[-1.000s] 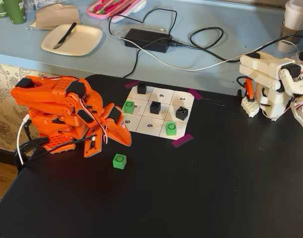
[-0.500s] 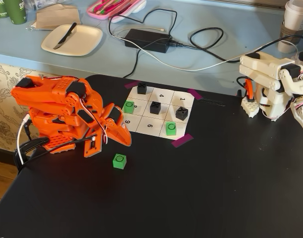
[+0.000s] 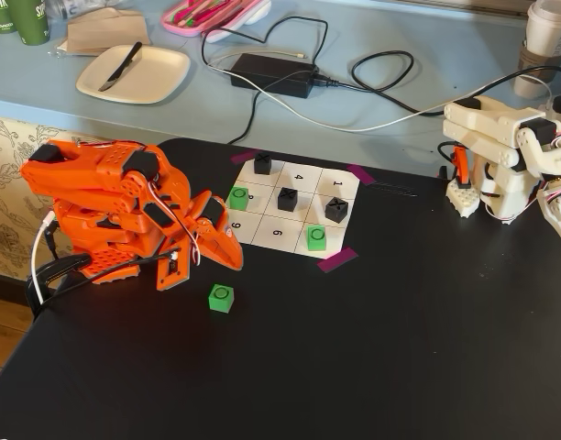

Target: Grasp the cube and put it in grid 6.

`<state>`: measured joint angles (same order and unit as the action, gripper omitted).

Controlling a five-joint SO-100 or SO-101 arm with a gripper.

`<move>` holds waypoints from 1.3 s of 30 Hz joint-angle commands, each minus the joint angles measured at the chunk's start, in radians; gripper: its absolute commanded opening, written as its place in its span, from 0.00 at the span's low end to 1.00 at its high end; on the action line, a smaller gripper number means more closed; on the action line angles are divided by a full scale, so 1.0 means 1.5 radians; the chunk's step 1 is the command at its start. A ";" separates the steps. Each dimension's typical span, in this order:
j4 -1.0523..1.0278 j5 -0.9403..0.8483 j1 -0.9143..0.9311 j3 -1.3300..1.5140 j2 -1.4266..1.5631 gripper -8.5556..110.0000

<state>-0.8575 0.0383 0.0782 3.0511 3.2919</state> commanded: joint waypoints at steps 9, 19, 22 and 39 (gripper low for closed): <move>-0.049 -0.003 -0.041 -0.253 -0.242 0.07; -0.174 -0.010 0.037 -0.622 -0.567 0.07; -0.242 -0.015 0.048 -0.709 -0.619 0.07; -0.323 -0.253 0.247 -0.771 -0.853 0.07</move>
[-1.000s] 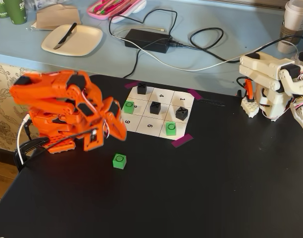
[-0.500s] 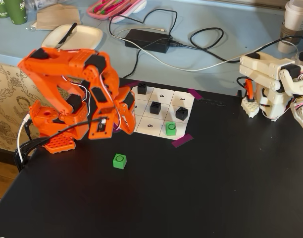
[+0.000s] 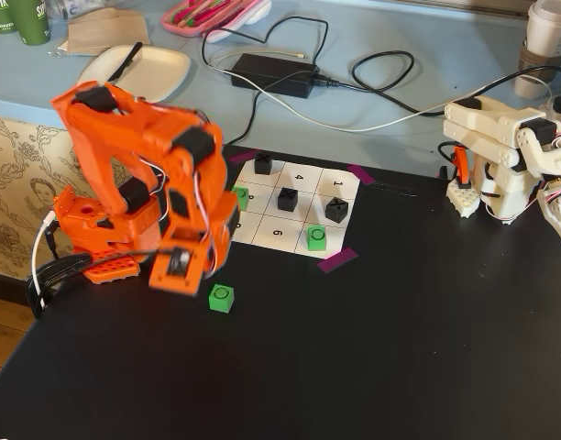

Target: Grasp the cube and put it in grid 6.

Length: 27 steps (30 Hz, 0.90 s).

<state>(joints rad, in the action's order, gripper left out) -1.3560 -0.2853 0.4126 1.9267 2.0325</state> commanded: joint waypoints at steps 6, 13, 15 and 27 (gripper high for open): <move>-0.019 -0.064 0.037 -0.042 -0.029 0.18; -0.043 -0.056 0.012 -0.048 -0.027 0.32; -0.054 -0.049 0.006 -0.057 -0.028 0.32; -0.071 0.005 -0.061 -0.057 -0.065 0.33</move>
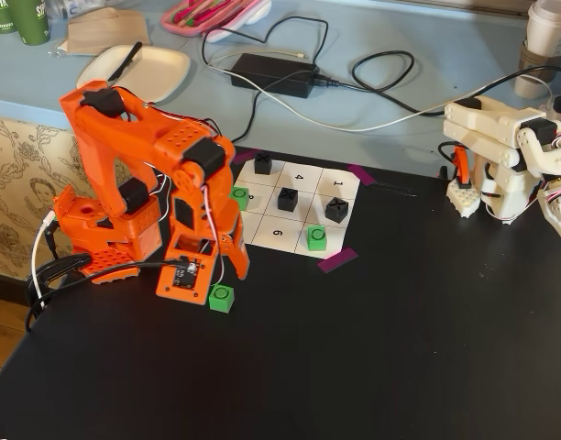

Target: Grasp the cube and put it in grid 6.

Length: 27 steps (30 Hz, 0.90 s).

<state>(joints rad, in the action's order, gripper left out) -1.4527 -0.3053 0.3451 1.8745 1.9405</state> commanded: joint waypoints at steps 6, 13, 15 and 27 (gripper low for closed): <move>-0.012 0.047 -0.031 -0.018 -0.024 0.33; -0.002 0.076 -0.006 -0.004 -0.048 0.33; 0.011 0.089 0.008 0.001 -0.044 0.33; 0.116 0.093 0.032 0.087 -0.055 0.33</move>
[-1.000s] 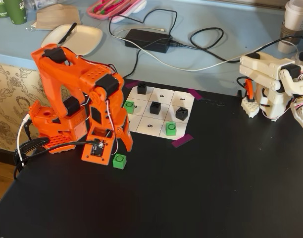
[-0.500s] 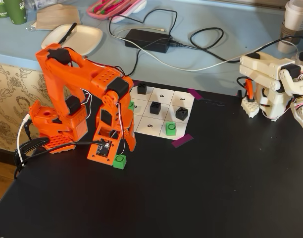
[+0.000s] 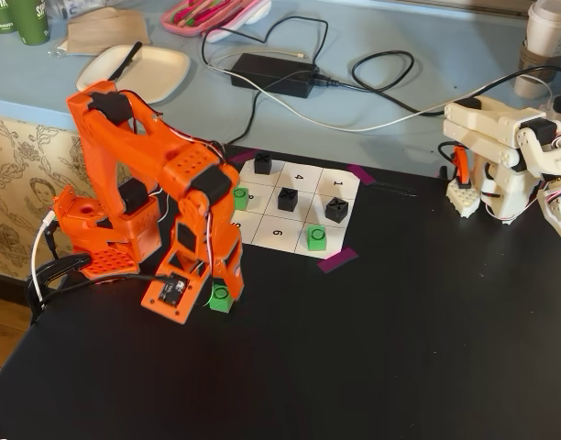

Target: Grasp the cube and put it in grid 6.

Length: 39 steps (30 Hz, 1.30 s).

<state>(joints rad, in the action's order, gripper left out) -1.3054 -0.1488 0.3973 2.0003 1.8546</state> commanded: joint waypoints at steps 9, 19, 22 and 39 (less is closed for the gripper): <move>0.045 -0.031 -0.030 0.024 -0.002 0.34; 0.106 -0.030 -0.053 0.075 -0.001 0.33; 0.125 -0.019 -0.047 0.080 0.005 0.08; 0.003 0.011 -0.114 -0.004 0.162 0.07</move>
<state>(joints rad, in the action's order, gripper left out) -1.2272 -0.1503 0.2715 2.0816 2.0126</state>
